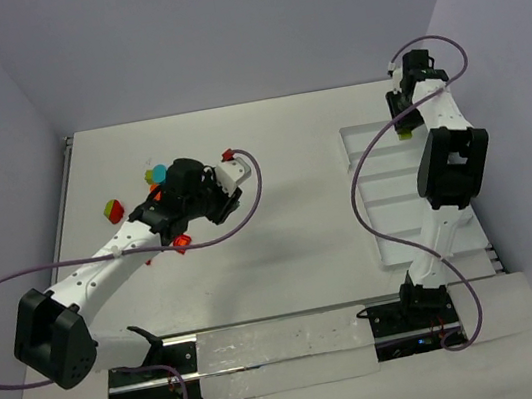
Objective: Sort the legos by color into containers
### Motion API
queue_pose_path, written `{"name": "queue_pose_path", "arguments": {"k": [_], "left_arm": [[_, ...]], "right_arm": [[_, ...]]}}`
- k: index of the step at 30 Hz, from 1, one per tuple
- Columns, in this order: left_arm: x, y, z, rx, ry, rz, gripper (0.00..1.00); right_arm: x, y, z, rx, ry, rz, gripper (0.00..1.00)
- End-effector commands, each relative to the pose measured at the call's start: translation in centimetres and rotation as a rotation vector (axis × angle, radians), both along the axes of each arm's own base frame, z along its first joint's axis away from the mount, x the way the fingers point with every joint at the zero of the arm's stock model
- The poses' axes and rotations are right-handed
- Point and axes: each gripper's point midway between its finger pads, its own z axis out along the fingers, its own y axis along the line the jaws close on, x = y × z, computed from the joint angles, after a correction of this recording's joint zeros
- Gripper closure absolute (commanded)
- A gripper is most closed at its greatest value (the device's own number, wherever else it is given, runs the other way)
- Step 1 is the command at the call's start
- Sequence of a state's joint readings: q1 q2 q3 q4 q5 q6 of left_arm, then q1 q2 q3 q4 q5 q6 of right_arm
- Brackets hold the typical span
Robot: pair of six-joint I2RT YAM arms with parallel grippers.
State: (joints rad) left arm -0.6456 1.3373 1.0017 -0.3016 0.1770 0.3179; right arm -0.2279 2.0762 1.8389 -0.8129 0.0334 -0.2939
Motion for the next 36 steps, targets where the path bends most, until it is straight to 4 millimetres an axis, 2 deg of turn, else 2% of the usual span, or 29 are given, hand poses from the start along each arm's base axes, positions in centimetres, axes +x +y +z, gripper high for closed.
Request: {"name": "queue_pose_path", "arguments": {"k": [1, 13, 23, 31, 34, 36], "left_arm": [[1.4, -0.9, 2.5, -0.052, -0.054, 0.006, 1.0], [1.7, -1.3, 1.6, -0.048, -0.043, 0.005, 1.0], [1.7, -1.4, 0.7, -0.038, -0.027, 0.0, 1.0], [1.7, -1.5, 0.6, -0.039, -0.019, -0.002, 1.0], [1.7, -1.6, 0.6, -0.039, -0.016, -0.004, 1.0], [1.7, -1.5, 0.7, -0.04, -0.017, -0.003, 1.0]], "right_arm": [[1.3, -2.6, 2.3, -0.077, -0.033, 0.034, 0.92], [2.6, -4.0, 0.2, -0.098, 0.022, 0.055, 0.89], [2.4, -4.3, -1.9, -0.098, 0.067, 0.061, 0.78], [2.6, -4.8, -2.4, -0.117, 0.074, 0.051, 0.51], [2.7, -4.8, -2.2, -0.116, 0.069, 0.049, 0.33], [2.7, -4.8, -1.9, -0.115, 0.065, 0.047, 0.25]]}}
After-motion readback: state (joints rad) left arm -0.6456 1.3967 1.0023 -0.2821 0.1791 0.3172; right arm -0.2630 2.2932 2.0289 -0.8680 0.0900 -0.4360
